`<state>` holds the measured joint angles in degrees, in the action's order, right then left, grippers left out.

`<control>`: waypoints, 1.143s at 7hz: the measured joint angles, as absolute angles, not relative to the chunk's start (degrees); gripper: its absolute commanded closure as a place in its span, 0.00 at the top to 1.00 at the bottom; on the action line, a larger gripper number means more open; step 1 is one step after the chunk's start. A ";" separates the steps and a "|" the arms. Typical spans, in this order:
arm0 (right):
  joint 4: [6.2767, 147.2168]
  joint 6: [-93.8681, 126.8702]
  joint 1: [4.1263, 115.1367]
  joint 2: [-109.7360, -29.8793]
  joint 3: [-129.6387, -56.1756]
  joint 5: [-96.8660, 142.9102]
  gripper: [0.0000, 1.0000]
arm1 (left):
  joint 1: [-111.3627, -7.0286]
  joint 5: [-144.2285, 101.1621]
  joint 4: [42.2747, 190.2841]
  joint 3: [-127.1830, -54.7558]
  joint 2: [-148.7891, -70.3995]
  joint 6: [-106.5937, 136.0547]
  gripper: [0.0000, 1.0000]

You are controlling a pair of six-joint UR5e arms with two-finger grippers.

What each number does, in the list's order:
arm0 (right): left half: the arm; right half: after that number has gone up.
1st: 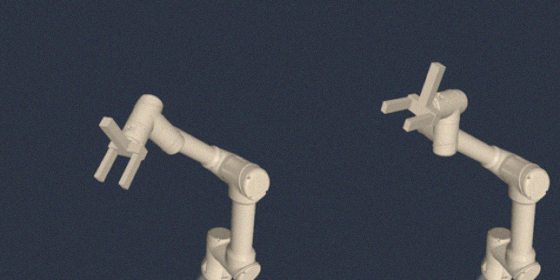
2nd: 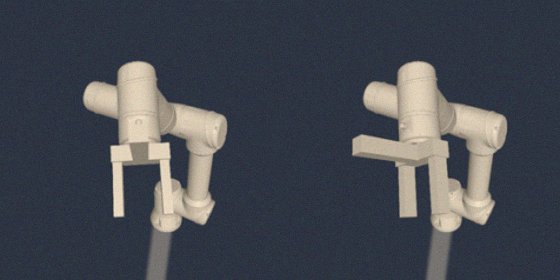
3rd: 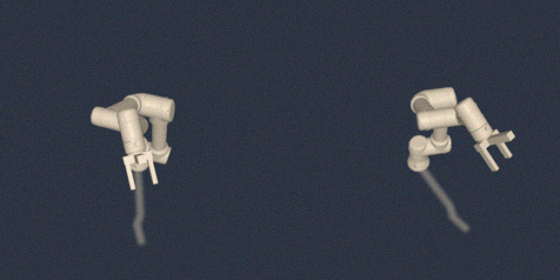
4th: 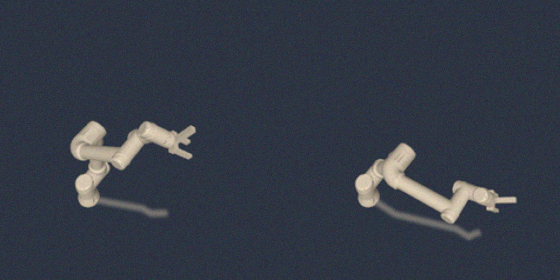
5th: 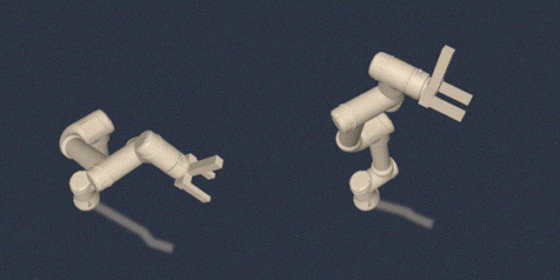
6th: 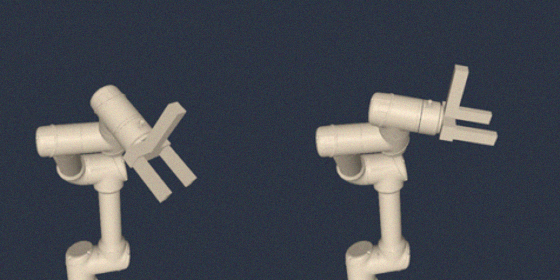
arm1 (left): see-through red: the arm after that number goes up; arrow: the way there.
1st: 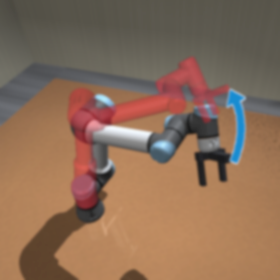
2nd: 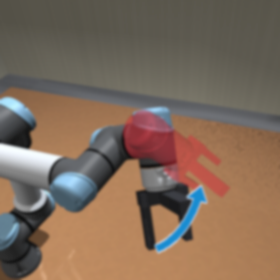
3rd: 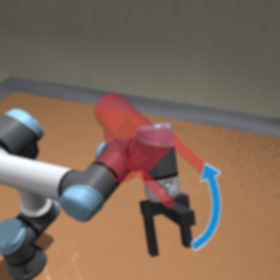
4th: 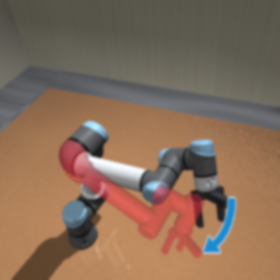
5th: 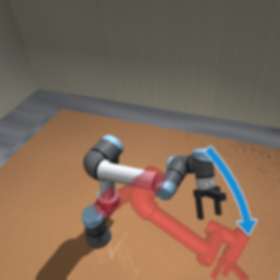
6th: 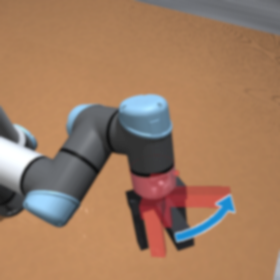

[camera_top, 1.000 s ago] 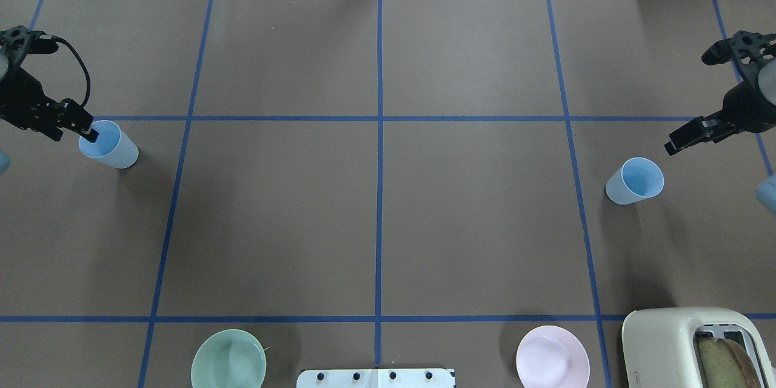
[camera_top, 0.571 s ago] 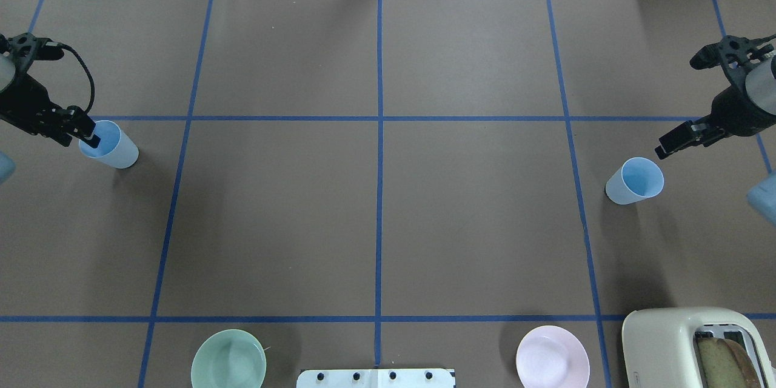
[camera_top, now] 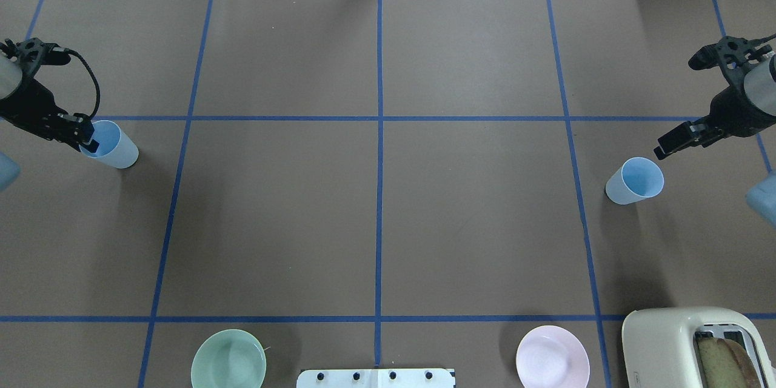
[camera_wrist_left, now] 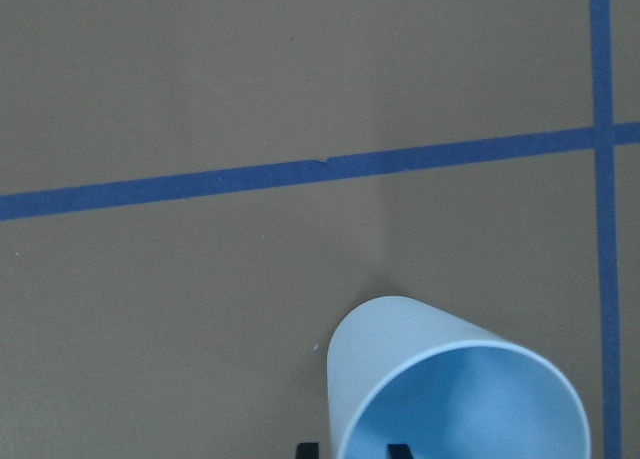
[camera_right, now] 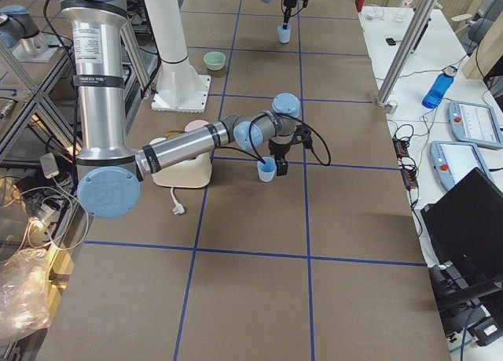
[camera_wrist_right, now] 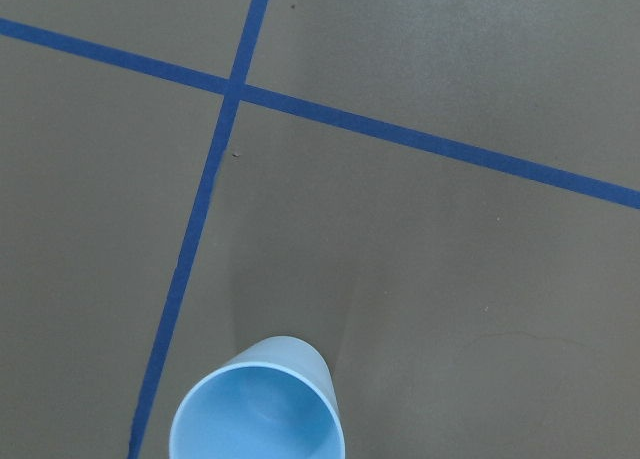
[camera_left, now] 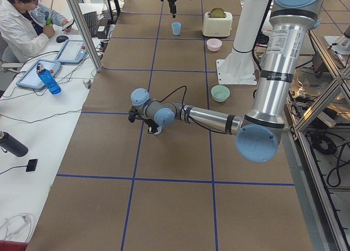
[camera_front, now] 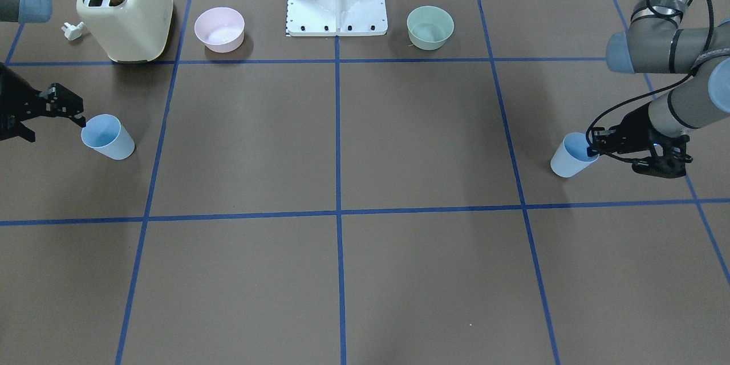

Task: Stack blue cups with both arms
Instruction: 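Slide the blue cup with the left gripper toward the table center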

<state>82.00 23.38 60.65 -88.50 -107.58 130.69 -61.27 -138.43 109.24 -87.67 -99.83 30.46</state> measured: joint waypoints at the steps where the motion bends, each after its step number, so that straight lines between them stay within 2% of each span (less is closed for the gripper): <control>1: 82.00 23.38 60.65 -88.51 -107.58 130.66 0.98 | -61.27 -138.53 109.79 -87.95 -99.85 31.12 0.00; 5: 82.00 23.34 60.18 -88.75 -107.57 130.33 0.98 | -59.71 -138.78 109.17 -93.69 -103.95 48.52 0.00; 8: 81.90 23.42 58.89 -89.15 -107.50 129.76 0.98 | -52.10 -137.56 109.14 -96.68 -109.36 66.16 0.00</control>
